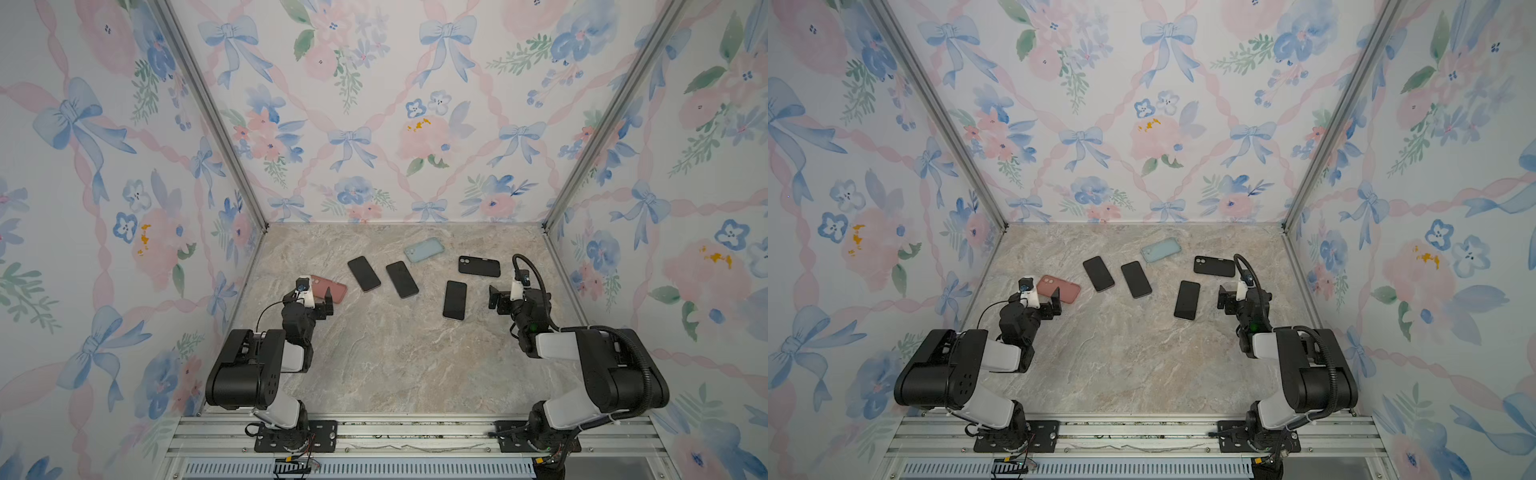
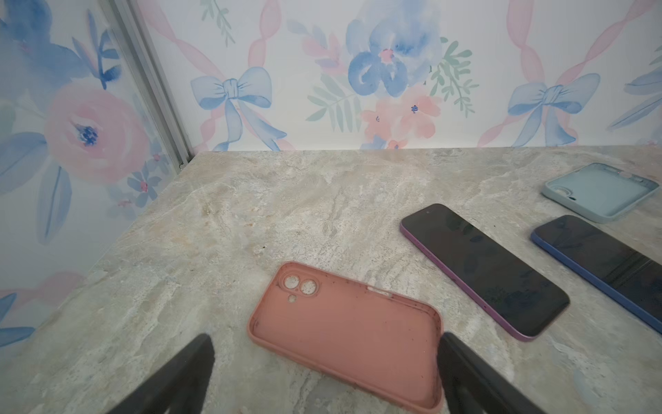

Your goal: Put the phone into the phone case

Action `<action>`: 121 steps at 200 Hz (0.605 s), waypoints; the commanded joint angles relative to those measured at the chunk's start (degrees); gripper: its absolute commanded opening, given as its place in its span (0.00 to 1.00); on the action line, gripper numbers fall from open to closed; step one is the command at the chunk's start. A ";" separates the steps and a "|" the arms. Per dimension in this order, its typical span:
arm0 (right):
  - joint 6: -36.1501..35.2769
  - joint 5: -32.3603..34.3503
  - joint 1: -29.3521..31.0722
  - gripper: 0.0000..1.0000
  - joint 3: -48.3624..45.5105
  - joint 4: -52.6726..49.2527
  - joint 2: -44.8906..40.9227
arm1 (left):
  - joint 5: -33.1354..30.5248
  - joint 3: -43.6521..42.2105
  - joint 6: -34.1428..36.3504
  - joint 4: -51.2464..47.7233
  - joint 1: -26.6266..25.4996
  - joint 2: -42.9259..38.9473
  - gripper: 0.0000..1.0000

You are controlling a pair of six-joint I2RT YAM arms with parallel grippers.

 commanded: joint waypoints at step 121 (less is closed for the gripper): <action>0.45 -1.77 -0.93 0.97 0.04 1.24 0.37 | 0.31 -0.29 -0.08 1.18 0.36 0.73 0.98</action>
